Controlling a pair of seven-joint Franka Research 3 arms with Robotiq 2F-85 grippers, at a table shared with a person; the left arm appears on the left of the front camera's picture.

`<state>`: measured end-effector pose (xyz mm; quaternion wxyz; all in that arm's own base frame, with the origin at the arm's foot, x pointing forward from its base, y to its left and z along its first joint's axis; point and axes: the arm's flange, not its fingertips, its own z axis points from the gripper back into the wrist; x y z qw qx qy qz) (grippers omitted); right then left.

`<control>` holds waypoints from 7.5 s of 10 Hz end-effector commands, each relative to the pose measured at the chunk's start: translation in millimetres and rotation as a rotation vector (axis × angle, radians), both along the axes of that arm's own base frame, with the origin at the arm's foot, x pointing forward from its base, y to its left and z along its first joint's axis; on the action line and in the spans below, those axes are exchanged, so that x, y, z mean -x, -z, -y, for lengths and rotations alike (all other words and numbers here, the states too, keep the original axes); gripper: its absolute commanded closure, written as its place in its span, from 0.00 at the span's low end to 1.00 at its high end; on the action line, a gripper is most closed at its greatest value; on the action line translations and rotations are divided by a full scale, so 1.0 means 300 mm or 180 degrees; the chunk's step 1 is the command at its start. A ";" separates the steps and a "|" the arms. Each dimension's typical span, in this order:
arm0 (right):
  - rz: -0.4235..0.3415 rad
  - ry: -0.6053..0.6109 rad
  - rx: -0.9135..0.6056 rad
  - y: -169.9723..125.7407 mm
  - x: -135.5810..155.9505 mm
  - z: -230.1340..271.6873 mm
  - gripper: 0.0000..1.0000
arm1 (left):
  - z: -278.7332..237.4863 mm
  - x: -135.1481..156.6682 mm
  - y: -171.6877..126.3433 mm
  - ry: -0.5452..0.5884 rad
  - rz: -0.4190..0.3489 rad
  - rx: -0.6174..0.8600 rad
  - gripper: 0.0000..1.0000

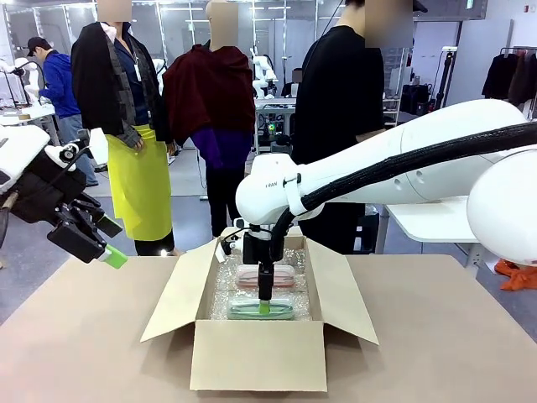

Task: Pack the glasses set securely to prepare it for shipping.
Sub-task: Position the Package Box on the left side of the table.

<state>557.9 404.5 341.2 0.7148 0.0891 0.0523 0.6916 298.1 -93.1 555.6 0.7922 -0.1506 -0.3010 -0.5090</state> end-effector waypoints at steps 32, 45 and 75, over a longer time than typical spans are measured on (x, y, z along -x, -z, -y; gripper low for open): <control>0.1173 0.0339 -0.0756 -0.557 0.447 0.649 0.00 | -0.443 -0.735 0.898 -0.1702 -0.3410 0.2336 0.00; 0.1173 0.0339 -0.0756 -0.557 0.447 0.649 0.00 | -0.252 -0.734 1.038 -0.1491 -0.4019 0.2733 0.00; 0.1173 0.0339 -0.0756 -0.557 0.447 0.649 0.00 | -1.176 -0.634 0.735 -0.1891 -0.3593 0.2628 1.00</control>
